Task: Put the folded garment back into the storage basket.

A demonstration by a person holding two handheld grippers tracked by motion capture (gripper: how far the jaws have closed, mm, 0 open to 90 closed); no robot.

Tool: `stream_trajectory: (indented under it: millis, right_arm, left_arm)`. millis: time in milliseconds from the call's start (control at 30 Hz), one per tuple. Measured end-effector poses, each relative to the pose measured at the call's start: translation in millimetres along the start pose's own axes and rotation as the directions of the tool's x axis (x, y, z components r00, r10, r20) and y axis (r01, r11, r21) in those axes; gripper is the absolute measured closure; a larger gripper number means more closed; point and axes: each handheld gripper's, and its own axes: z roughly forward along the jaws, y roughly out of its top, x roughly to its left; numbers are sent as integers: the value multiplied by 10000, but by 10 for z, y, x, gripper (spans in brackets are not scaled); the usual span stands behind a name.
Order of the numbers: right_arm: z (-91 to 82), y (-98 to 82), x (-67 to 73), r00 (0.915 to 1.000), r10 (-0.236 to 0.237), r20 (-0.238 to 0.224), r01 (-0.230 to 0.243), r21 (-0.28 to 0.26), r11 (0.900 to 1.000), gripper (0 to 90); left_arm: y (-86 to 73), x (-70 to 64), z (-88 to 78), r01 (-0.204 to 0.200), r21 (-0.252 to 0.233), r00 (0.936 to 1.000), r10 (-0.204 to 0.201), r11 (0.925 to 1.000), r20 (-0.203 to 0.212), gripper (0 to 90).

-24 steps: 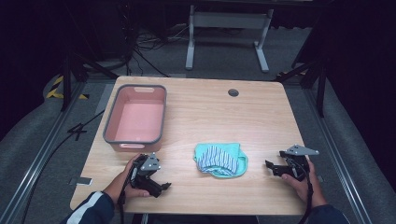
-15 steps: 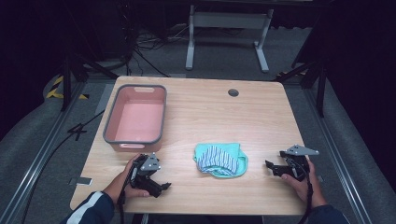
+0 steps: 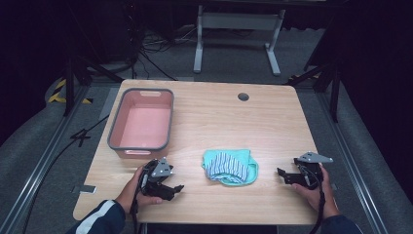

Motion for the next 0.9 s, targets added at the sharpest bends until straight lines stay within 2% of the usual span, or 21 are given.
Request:
stream_trajectory:
  millis: [133, 233, 333, 533, 600, 667, 733, 767, 900]
  right_arm:
    - [1, 11, 0, 9999, -115, -123, 116, 87, 9999, 165]
    - [-3, 17, 10, 9995, -142, -285, 146, 125, 9998, 173]
    - [-11, 49, 63, 9982, -355, -480, 359, 77, 9993, 224]
    - [-34, 239, 341, 9892, -1010, -1063, 984, -295, 9947, 298]
    - [-23, 309, 452, 9841, -1293, -1222, 1254, -393, 9913, 311]
    - [8, 386, 589, 9775, -1555, -1424, 1509, -432, 9876, 329]
    - [28, 412, 634, 9756, -1610, -1490, 1566, -410, 9868, 337]
    - [71, 456, 709, 9723, -1696, -1607, 1659, -366, 9855, 347]
    - [154, 526, 825, 9677, -1848, -1716, 1825, -292, 9828, 365]
  left_arm:
    - [121, -82, 83, -407, 55, 9991, 407, 9992, 107, 218]
    - [228, -84, 154, -277, 38, 9995, 276, 9996, 174, 224]
    - [328, -78, 238, -293, 54, 9995, 292, 9996, 151, 232]
    - [547, -17, 379, -215, -61, 9996, 214, 9997, -182, 237]
    - [610, 11, 415, -96, -218, 9991, 87, 9997, -404, 263]
    - [680, 54, 469, 218, -267, 9992, -227, 9994, -342, 265]
    - [704, 64, 490, 152, -257, 9987, -164, 9996, -490, 275]
    - [743, 86, 564, 118, -189, 9982, -129, 9998, -590, 276]
    - [771, 144, 700, 309, -55, 9957, -312, 9995, -871, 279]
